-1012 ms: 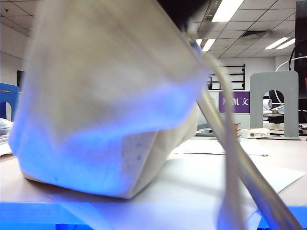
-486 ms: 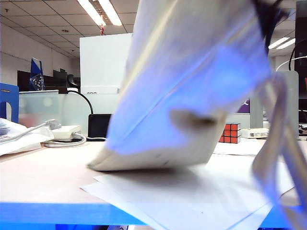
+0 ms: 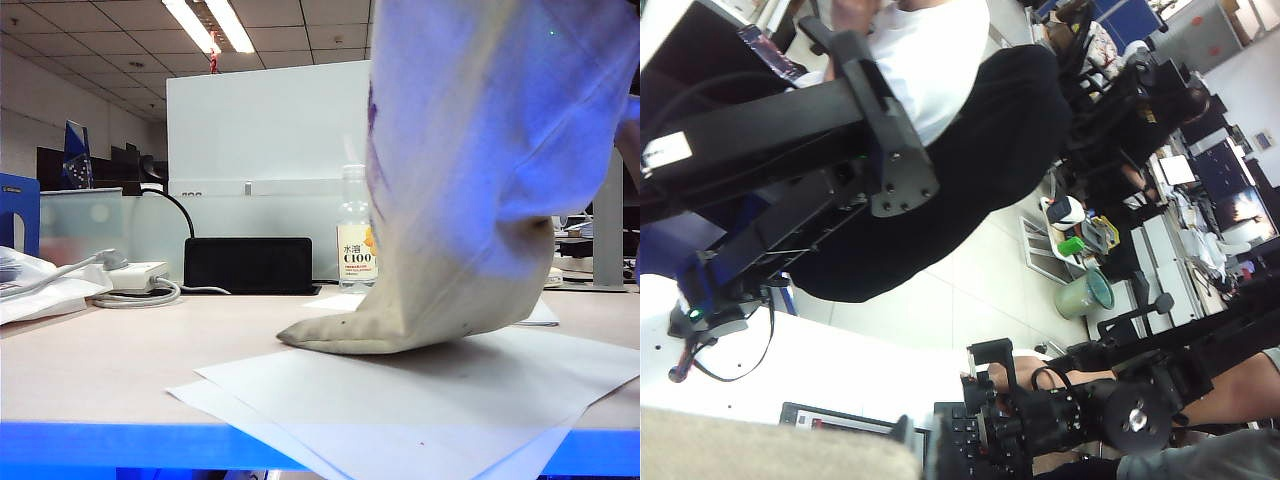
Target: Take the glasses case out of the canvas bag and put it on the table.
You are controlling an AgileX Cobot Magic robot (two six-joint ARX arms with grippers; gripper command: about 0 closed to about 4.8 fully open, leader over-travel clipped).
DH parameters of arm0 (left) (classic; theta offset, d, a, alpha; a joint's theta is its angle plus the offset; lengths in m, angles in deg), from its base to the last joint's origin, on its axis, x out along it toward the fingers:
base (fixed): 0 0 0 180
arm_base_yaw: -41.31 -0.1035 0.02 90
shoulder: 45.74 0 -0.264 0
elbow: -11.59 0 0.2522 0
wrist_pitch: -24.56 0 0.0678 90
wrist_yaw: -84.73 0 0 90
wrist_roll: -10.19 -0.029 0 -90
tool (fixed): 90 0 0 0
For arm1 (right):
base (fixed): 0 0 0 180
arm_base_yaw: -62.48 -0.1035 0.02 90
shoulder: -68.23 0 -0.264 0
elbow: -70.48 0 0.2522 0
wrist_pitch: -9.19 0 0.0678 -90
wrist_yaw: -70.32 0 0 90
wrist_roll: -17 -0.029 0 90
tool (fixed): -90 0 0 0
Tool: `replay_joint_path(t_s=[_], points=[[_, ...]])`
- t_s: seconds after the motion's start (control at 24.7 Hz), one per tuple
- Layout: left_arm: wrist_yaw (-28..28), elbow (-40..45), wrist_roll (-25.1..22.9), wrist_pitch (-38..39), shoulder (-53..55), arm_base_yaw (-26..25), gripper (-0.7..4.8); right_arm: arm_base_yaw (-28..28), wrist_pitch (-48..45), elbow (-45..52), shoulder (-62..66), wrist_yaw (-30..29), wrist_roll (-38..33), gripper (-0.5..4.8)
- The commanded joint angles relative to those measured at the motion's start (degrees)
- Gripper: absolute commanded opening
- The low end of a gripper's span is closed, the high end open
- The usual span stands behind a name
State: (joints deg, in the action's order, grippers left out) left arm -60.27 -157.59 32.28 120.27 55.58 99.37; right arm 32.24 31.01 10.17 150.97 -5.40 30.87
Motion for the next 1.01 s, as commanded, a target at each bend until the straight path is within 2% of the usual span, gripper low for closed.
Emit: replay_joint_path(t_s=[0.04, 0.12, 0.24, 0.32, 0.36, 0.4, 0.49, 0.57, 0.61, 0.65, 0.73, 0.77, 0.89, 0.93, 1.01], points=[[-5.9, -1.0, -0.7, -1.8, -1.8, 1.0, 0.30, 2.9, -3.6, 0.2, 1.5, -2.8, 1.4, 4.79], [-7.1, -1.0, -0.7, -1.7, -1.8, 1.3, 0.30, 5.4, -5.2, 0.2, 7.2, -3.6, 1.4, 4.79], [-7.1, -1.0, -0.7, -1.7, -1.8, 2.3, 0.30, 5.9, -6.6, 0.2, 18.6, -4.0, 0.9, 4.79], [-7.1, -1.0, -0.7, -1.7, -1.8, 2.2, 0.30, 6.0, -6.9, -0.9, 24.2, -5.6, -1.9, 4.79], [-7.8, -1.0, -1.0, -1.8, -1.8, 2.1, 0.30, 5.9, -5.0, -1.8, 26.4, -6.8, -2.1, 2.23], [-7.8, -1.0, -2.2, -1.8, -2.0, 2.1, 0.30, 5.9, -3.4, -2.4, 27.0, -8.9, -3.3, 1.15], [-5.2, -1.0, -4.2, -2.2, -2.2, 2.1, 0.30, 5.8, -0.3, -4.2, 24.7, -14.1, -8.8, 0.71], [1.3, -1.0, -6.4, -1.0, -2.2, 2.0, 0.30, 5.7, 0.0, -4.3, 18.8, -19.3, -12.0, 0.02], [8.2, -1.0, -10.3, 0.2, -2.3, -0.2, 0.30, 5.4, 0.1, -4.3, 11.7, -22.7, -13.9, -0.08], [12.8, -0.9, -10.8, 0.2, -2.1, -4.0, 0.30, 5.0, 0.8, -4.3, 3.8, -25.0, -14.1, -0.08], [18.4, -0.8, -12.5, 0.3, -1.5, -10.5, 0.30, 5.0, 1.8, -4.2, -5.8, -27.6, -14.3, -0.08], [20.3, -0.8, -13.8, 0.2, -0.2, -16.4, 0.30, 5.0, 2.6, -4.2, -12.0, -30.0, -14.3, -0.08], [21.5, -0.7, -17.3, 0.2, 6.0, -26.5, 0.30, 5.0, 5.5, -4.3, -20.8, -35.6, -17.3, -0.08], [22.1, -0.7, -17.6, 0.2, 8.0, -28.3, 0.30, 5.0, 8.0, -4.2, -22.2, -35.6, -17.3, -0.08], [27.8, -0.7, -17.8, -0.1, 10.6, -32.2, 0.30, 5.0, 16.1, -4.2, -23.9, -36.2, -16.7, -0.08]])
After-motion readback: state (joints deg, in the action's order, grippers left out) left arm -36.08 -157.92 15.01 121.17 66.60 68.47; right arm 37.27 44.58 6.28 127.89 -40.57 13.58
